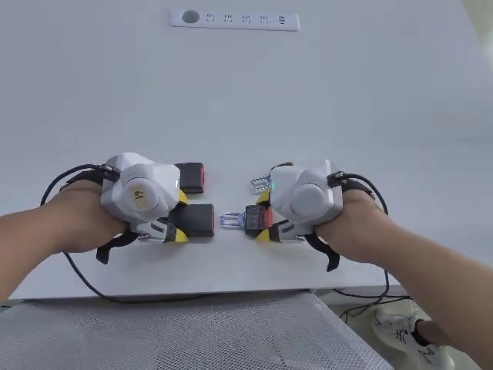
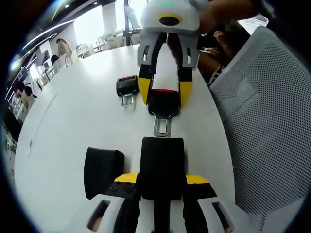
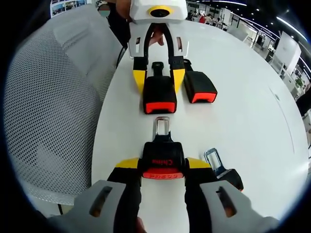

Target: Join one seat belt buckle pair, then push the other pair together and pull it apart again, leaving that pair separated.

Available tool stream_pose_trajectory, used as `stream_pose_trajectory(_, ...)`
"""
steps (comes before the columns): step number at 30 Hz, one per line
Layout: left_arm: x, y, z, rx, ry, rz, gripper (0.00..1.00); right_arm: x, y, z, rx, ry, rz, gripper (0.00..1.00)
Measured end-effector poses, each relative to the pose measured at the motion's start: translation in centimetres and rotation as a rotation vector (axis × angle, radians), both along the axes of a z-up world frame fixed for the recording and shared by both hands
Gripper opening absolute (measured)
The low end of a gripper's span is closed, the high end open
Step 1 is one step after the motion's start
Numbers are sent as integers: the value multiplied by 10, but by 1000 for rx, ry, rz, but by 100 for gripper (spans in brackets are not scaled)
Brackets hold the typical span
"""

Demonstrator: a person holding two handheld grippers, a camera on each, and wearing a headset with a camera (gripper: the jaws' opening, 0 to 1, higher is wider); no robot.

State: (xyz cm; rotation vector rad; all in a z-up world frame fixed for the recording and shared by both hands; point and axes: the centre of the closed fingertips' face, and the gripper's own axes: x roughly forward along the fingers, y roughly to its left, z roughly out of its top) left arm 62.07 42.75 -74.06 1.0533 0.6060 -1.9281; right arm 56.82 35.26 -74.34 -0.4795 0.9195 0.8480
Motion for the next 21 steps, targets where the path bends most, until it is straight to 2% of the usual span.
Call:
stream_pose_trajectory(12,0,0,0,-3,-5,-14,34,12,19,1,22,-14,19,32)
stream_pose_trajectory(13,0,1,0,-3,-6,-14,34,13,21,0,23,-12,25,32)
stream_pose_trajectory(14,0,1,0,-4,-7,-17,33,12,19,-2,1,-5,37,32)
stream_pose_trajectory(19,0,1,0,-3,-6,-27,33,14,18,-2,19,11,34,31)
stream_pose_trajectory(21,0,1,0,1,-8,-33,33,16,19,-2,8,14,44,31)
